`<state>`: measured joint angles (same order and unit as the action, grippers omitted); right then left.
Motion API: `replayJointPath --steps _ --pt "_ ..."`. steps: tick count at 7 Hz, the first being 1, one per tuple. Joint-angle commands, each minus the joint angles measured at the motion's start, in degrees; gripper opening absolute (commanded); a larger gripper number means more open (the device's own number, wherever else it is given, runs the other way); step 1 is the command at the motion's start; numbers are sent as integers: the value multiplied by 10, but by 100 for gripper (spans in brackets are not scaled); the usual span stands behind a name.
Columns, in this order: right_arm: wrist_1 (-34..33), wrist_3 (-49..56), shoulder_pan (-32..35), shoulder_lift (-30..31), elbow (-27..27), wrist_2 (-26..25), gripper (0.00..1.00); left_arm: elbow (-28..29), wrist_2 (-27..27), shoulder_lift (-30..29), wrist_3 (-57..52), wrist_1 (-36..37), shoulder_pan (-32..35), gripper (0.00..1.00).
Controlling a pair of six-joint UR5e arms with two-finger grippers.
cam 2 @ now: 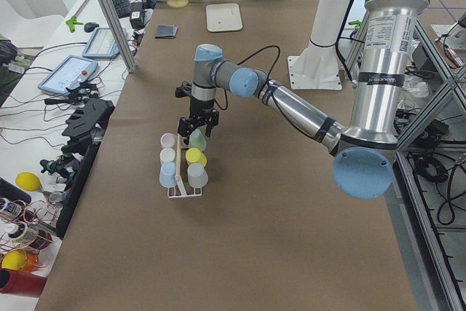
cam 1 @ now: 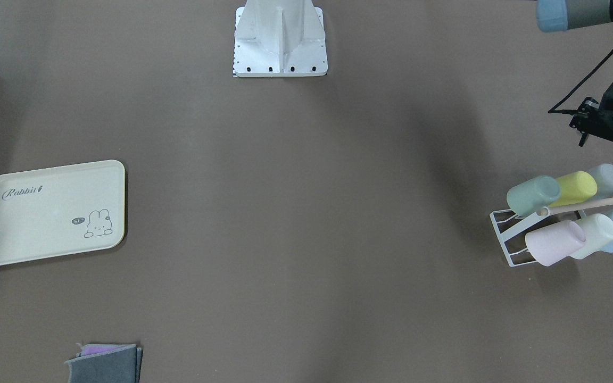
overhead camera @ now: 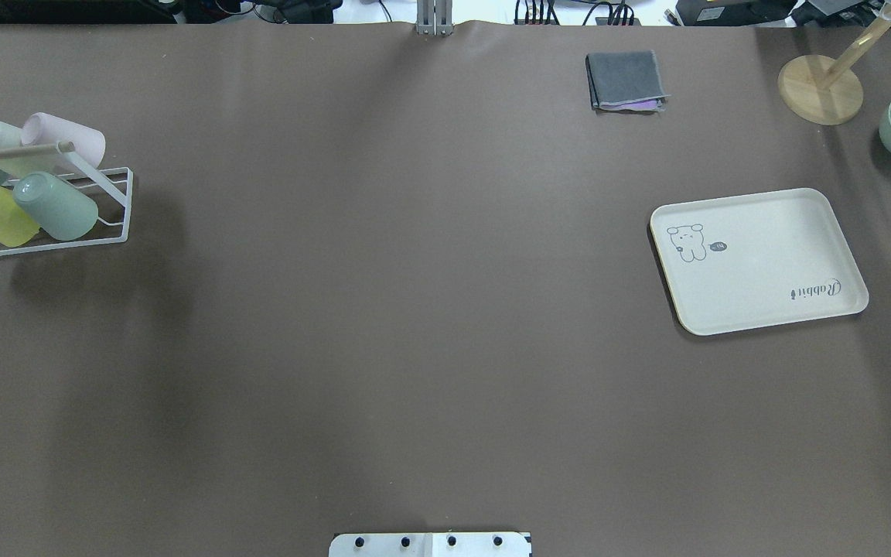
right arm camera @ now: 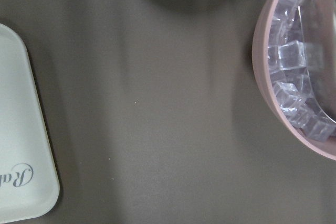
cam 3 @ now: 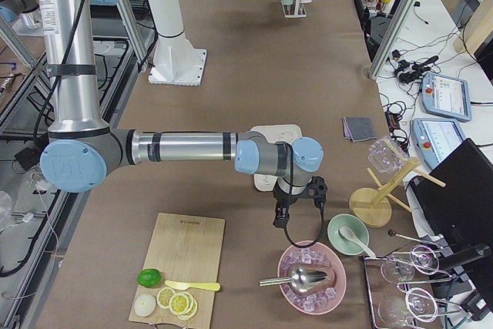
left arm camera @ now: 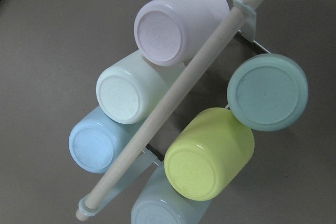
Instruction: Pick up and place green cup on tray
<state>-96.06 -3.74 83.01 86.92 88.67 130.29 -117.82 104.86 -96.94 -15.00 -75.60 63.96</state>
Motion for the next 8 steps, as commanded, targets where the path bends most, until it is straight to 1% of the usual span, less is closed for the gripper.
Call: replayJointPath --steps 1,2,3,4,5,6,7,8 --pt "68 -53 -36 -10 -46 1 100 -69 -36 -39 -32 104 -8 99" --pt "124 -108 -49 -10 -54 2 100 -66 -49 -42 -34 102 -22 99" --pt "154 -124 -59 -10 -60 2 100 -66 -91 -59 -49 103 -35 99" --pt "167 -124 -62 -10 -61 9 100 -74 -106 -75 -71 103 -47 99" --pt "174 -123 -68 -12 -66 15 100 -74 -113 -80 -128 103 -69 99" --pt "180 -124 -92 -14 -68 28 96 -68 -160 -98 -202 103 -89 99" --pt "180 -130 -116 -25 -74 39 94 -65 -216 -98 -216 103 -133 99" --pt "183 -144 -123 -48 -95 41 94 -59 -306 -98 -219 104 -179 99"
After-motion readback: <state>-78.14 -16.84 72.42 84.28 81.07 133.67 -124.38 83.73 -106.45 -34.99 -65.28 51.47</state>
